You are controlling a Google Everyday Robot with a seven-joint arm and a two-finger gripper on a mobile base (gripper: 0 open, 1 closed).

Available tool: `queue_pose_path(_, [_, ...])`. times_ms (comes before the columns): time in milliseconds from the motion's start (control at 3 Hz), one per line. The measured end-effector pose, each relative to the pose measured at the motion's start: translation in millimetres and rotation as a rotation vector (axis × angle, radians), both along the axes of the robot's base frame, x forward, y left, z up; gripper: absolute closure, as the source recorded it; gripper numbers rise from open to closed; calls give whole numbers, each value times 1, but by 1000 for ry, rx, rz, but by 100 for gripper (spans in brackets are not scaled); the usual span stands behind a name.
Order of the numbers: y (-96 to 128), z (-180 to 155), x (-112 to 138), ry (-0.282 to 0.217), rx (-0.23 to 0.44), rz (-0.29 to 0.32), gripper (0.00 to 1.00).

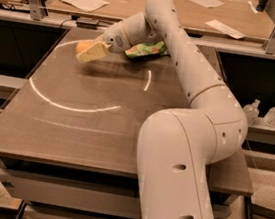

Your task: Move orange near water bottle

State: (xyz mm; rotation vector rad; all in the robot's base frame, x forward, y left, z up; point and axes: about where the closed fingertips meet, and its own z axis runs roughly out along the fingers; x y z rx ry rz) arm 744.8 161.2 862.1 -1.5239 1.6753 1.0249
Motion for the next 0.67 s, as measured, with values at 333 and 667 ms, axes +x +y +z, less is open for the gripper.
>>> queue_pose_path(333, [3,-2,-1,3,0,4,14])
queue_pose_path(667, [6,-4,-1,6,0,9,0])
